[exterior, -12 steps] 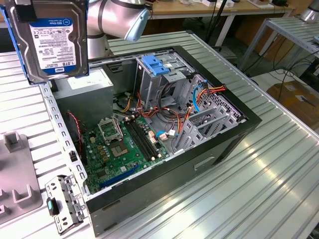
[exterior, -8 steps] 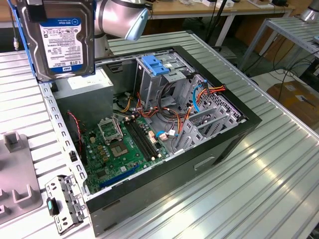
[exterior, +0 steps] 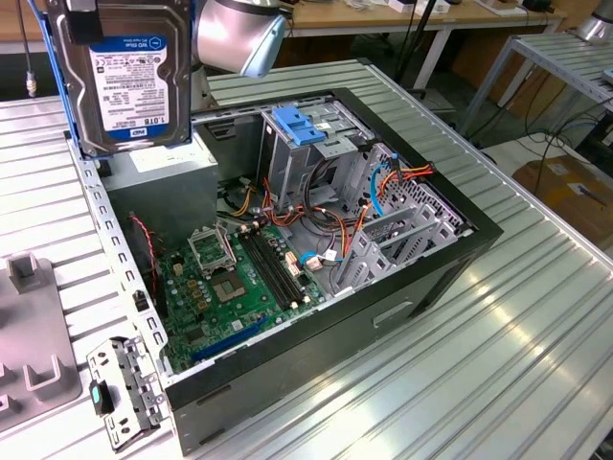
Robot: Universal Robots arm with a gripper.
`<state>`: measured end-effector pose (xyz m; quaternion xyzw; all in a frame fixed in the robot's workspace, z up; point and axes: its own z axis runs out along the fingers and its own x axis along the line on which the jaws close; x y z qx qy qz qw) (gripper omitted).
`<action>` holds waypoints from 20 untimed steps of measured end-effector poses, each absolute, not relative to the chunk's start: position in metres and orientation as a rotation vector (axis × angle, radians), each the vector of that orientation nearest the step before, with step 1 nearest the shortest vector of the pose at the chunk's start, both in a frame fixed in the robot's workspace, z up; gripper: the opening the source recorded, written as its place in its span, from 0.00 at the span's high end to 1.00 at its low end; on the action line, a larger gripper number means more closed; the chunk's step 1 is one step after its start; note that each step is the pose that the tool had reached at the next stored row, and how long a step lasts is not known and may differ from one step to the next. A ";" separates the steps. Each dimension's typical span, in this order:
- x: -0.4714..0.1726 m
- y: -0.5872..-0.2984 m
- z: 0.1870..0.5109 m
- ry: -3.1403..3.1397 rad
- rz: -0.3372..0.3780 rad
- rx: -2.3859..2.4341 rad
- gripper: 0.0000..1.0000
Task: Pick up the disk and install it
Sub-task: 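Pick up the disk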
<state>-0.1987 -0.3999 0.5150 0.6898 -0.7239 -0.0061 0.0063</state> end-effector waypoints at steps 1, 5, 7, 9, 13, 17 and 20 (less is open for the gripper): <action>-0.199 -0.402 0.515 -2.265 -0.019 2.159 0.64; -0.190 -0.405 0.514 -2.265 -0.019 2.158 0.64; -0.182 -0.405 0.514 -2.265 -0.019 2.158 0.64; -0.175 -0.406 0.513 -2.265 -0.019 2.159 0.64; -0.161 -0.406 0.513 -2.265 -0.019 2.158 0.64; -0.139 -0.407 0.510 -2.265 -0.019 2.158 0.64; -0.135 -0.408 0.509 -2.268 -0.012 2.162 0.64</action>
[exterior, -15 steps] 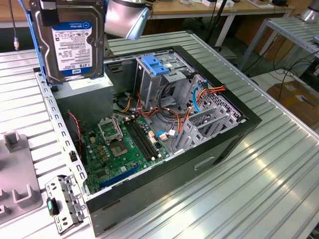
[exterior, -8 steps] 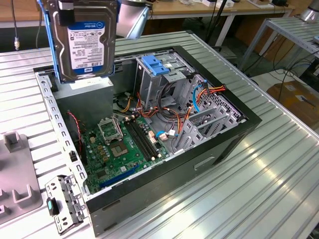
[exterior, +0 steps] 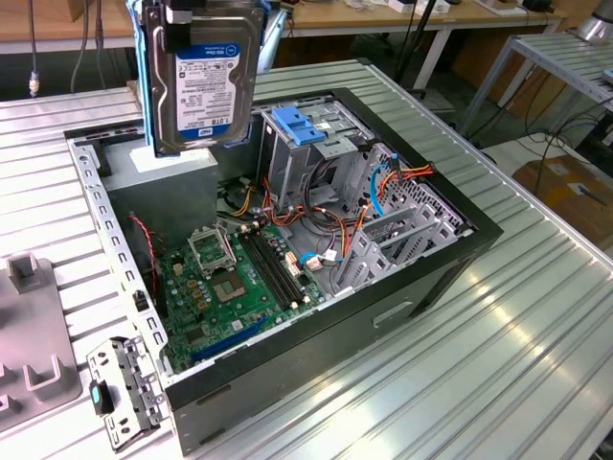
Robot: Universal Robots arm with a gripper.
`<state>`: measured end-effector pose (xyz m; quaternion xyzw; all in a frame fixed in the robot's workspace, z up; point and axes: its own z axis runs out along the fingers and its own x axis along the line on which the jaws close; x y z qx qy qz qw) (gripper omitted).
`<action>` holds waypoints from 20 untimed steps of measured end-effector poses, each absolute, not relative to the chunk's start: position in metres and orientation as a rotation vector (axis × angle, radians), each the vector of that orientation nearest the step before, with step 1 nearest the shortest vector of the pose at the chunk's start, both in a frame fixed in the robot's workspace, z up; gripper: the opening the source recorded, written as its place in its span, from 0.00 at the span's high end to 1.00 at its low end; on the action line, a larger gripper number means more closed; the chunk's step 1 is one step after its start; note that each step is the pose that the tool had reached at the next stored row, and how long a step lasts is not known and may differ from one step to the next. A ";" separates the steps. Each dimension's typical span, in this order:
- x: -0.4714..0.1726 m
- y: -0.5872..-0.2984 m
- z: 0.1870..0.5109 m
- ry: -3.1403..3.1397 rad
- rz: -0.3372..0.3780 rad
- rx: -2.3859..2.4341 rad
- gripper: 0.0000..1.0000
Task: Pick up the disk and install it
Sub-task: 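Pick up the disk, then insert the disk into the insertion slot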
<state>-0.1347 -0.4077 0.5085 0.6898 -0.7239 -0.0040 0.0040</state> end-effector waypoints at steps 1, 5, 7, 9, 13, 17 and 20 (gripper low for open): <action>-0.135 -0.408 0.508 -2.270 -0.008 2.163 0.64; -0.133 -0.408 0.506 -2.278 0.008 2.172 0.64; -0.129 -0.408 0.506 -2.279 0.008 2.171 0.64; -0.129 -0.408 0.506 -2.279 0.008 2.171 0.64; -0.128 -0.408 0.506 -2.278 0.008 2.171 0.64; -0.128 -0.409 0.506 -2.279 0.008 2.171 0.64; -0.128 -0.411 0.506 -2.278 0.008 2.171 0.64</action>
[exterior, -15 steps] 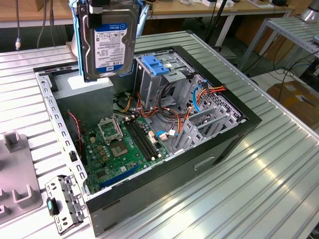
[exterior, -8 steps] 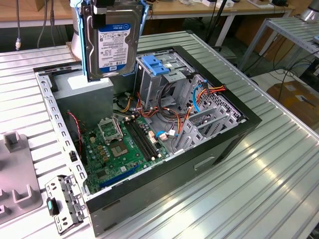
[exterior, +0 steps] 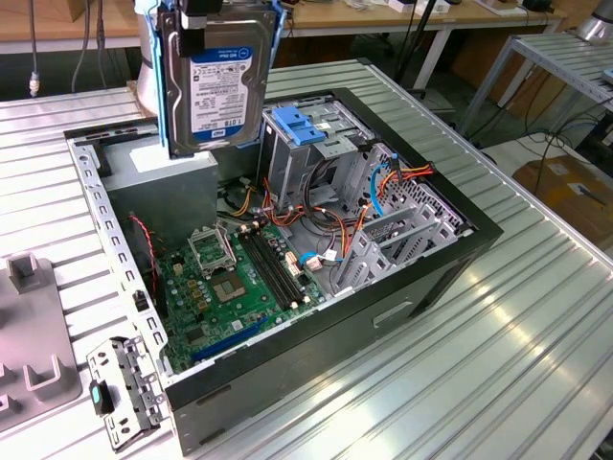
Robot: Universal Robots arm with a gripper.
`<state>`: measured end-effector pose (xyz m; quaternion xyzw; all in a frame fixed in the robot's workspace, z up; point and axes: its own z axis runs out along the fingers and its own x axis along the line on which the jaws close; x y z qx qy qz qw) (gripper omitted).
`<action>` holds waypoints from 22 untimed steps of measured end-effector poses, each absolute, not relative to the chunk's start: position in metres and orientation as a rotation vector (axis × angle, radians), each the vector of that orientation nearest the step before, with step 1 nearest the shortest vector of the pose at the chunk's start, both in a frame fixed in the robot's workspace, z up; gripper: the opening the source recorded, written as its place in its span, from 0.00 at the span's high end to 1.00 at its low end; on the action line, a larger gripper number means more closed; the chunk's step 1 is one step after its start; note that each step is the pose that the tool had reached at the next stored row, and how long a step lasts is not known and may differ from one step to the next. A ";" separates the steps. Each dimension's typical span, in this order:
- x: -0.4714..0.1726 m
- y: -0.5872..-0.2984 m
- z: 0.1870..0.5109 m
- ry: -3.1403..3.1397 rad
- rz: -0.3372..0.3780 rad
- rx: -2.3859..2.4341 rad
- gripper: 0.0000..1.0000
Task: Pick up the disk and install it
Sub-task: 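Insert the disk into the insertion slot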
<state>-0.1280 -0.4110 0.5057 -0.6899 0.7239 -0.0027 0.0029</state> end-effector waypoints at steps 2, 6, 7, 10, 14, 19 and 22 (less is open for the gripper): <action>-0.128 -0.412 0.506 2.270 -0.008 -2.163 0.64; -0.128 -0.412 0.506 2.270 -0.008 -2.163 0.64; -0.128 -0.412 0.506 2.270 -0.008 -2.163 0.64; -0.128 -0.413 0.506 2.270 -0.008 -2.163 0.64; -0.128 -0.413 0.506 2.270 -0.008 -2.163 0.64; -0.128 -0.416 0.506 2.270 -0.008 -2.163 0.64; -0.128 -0.420 0.506 2.270 -0.008 -2.163 0.64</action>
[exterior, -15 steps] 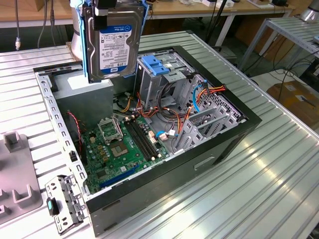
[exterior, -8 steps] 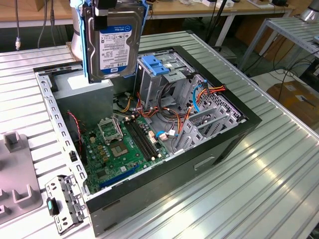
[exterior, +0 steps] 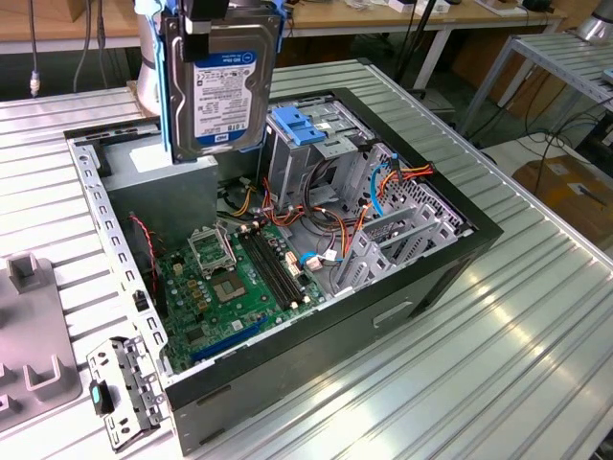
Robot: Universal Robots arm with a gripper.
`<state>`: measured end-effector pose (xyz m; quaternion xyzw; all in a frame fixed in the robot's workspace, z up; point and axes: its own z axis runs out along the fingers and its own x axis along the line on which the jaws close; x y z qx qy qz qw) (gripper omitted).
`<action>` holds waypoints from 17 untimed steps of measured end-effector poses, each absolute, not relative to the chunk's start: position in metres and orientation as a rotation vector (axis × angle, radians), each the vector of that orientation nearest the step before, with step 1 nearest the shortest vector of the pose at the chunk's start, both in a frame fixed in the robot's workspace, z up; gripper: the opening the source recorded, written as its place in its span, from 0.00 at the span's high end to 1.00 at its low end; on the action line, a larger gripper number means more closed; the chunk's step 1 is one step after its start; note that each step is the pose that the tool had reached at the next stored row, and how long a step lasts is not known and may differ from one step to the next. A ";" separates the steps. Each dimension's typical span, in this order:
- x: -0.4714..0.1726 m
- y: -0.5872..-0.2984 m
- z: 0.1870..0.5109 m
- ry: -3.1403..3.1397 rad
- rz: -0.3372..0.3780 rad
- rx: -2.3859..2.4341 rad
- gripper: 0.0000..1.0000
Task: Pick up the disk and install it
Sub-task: 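Insert the disk into the insertion slot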
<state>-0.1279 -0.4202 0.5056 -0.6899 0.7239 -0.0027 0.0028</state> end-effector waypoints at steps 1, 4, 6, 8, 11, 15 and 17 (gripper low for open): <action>-0.128 -0.422 0.506 2.270 -0.008 -2.163 0.64; -0.128 -0.426 0.506 2.270 -0.008 -2.163 0.64; -0.126 -0.427 0.505 2.270 -0.008 -2.163 0.64; -0.122 -0.427 0.506 2.270 -0.008 -2.163 0.64; -0.114 -0.427 0.505 2.270 -0.008 -2.163 0.64; -0.095 -0.427 0.505 2.270 -0.008 -2.163 0.64; -0.090 -0.427 0.505 2.270 -0.008 -2.163 0.64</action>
